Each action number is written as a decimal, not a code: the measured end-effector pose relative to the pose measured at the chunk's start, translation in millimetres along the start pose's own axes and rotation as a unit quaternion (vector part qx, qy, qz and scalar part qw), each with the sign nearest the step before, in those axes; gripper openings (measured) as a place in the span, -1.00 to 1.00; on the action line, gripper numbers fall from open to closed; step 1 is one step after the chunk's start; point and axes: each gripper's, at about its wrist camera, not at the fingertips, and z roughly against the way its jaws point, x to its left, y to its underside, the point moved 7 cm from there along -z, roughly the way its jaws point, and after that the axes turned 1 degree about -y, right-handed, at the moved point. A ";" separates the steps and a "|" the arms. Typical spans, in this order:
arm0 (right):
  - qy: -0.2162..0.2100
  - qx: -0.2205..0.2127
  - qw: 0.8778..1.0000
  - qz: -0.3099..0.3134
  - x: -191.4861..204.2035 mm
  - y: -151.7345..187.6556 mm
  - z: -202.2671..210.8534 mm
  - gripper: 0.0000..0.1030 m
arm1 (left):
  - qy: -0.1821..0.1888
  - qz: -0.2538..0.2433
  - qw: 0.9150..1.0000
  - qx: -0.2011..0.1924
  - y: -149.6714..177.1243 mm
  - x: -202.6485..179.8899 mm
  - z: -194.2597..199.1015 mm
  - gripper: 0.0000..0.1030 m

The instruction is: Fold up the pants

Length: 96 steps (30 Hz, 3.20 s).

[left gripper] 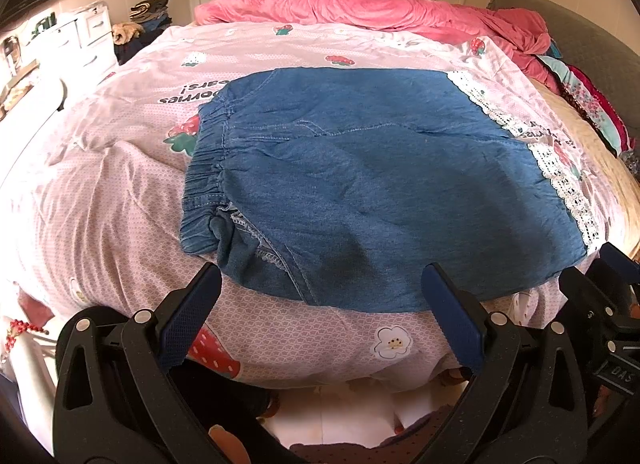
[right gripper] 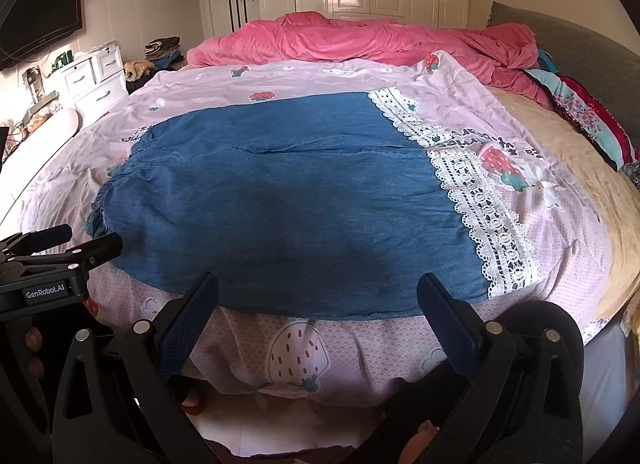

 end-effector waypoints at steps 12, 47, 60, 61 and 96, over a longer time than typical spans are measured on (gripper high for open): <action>0.002 -0.003 1.000 0.001 0.3 -1.6 2.3 0.92 | 0.002 0.000 1.000 0.000 0.7 1.9 0.5 0.82; -0.014 0.016 0.999 0.042 4.2 -37.0 -37.5 0.92 | 0.005 0.027 1.000 0.000 -39.1 33.7 -24.3 0.82; -0.070 0.033 0.994 0.082 29.6 -134.7 -114.0 0.92 | -0.023 0.069 0.997 0.007 -110.2 103.1 -69.0 0.82; -0.076 0.035 0.993 0.089 33.4 -140.9 -121.1 0.92 | -0.022 0.070 0.997 0.008 -117.5 107.9 -74.5 0.82; -0.140 0.105 0.901 0.396 158.1 -238.7 -307.1 0.83 | 0.036 -0.009 0.999 -0.010 -175.2 126.8 -145.1 -0.47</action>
